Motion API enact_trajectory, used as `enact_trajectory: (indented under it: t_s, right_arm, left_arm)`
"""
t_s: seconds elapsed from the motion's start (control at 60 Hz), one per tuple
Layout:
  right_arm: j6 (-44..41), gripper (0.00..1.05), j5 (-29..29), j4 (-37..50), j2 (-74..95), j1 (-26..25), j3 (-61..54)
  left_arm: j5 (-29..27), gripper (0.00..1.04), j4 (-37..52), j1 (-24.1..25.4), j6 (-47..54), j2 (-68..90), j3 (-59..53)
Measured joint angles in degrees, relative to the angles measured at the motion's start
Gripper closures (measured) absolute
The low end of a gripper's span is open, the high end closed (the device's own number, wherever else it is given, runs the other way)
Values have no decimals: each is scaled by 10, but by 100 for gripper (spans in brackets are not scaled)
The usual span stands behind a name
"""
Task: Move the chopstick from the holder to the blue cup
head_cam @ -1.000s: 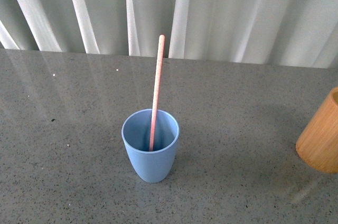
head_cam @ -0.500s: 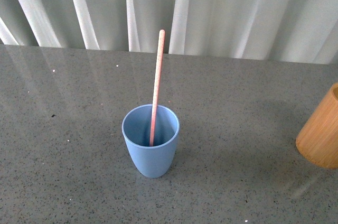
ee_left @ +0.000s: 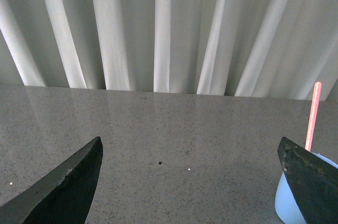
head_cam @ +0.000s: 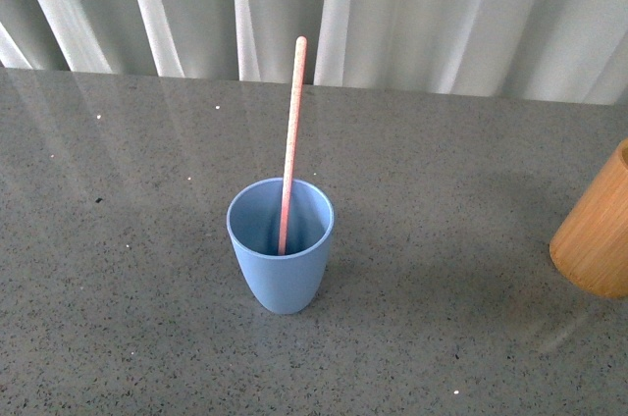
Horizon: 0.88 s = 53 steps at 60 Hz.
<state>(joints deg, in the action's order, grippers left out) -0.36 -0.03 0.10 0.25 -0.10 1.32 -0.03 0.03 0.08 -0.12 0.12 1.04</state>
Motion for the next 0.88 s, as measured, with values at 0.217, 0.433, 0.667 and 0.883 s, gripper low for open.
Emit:
enact_trajectory:
  t_s: [0.217, 0.433, 0.667, 0.883]
  right_arm:
    - [0, 10, 0, 0, 0, 0, 0]
    - [0, 10, 0, 0, 0, 0, 0]
    - [0, 10, 0, 0, 0, 0, 0]
    - [0, 10, 0, 0, 0, 0, 0]
  left_arm:
    - [0, 7, 0, 0, 0, 0, 0]
    - [0, 7, 0, 0, 0, 0, 0]
    - [0, 7, 0, 0, 0, 0, 0]
    - [0, 7, 0, 0, 0, 0, 0]
